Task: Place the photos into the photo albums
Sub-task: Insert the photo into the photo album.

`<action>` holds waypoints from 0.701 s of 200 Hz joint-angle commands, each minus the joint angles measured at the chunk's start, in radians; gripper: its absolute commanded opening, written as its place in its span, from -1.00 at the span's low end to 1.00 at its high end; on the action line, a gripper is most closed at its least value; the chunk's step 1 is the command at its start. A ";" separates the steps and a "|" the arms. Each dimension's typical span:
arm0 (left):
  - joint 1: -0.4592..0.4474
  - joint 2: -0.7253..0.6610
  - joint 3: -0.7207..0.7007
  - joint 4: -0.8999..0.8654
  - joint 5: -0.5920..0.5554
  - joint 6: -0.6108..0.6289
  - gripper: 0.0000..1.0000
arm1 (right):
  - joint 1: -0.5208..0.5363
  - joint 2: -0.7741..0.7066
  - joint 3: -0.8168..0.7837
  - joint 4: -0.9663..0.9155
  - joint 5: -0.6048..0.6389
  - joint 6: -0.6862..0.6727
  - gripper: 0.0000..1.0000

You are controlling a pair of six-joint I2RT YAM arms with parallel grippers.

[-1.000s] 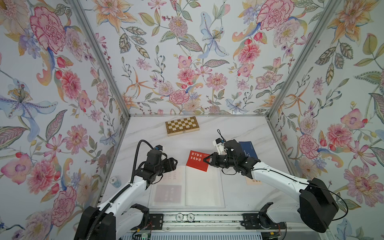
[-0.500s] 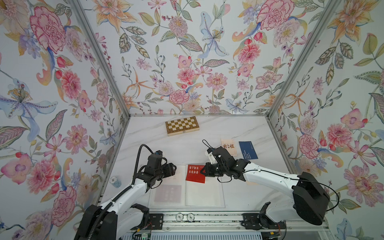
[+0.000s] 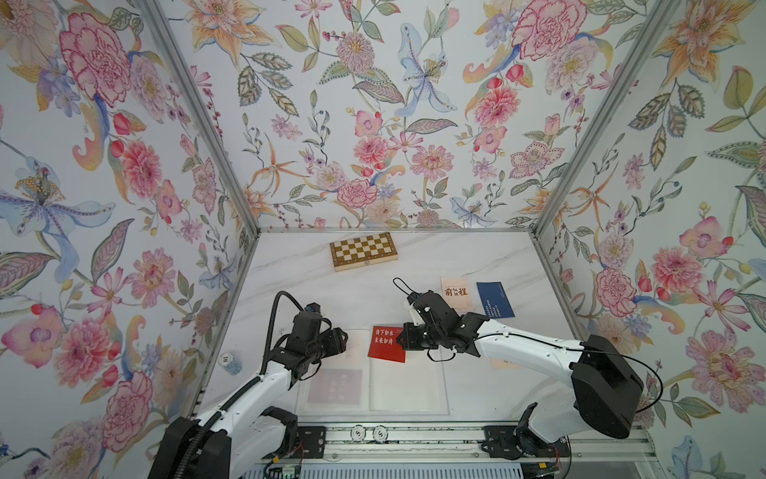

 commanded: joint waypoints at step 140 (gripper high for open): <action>0.124 -0.062 -0.018 -0.074 -0.040 0.071 0.29 | 0.000 0.054 -0.032 0.007 -0.052 -0.036 -1.00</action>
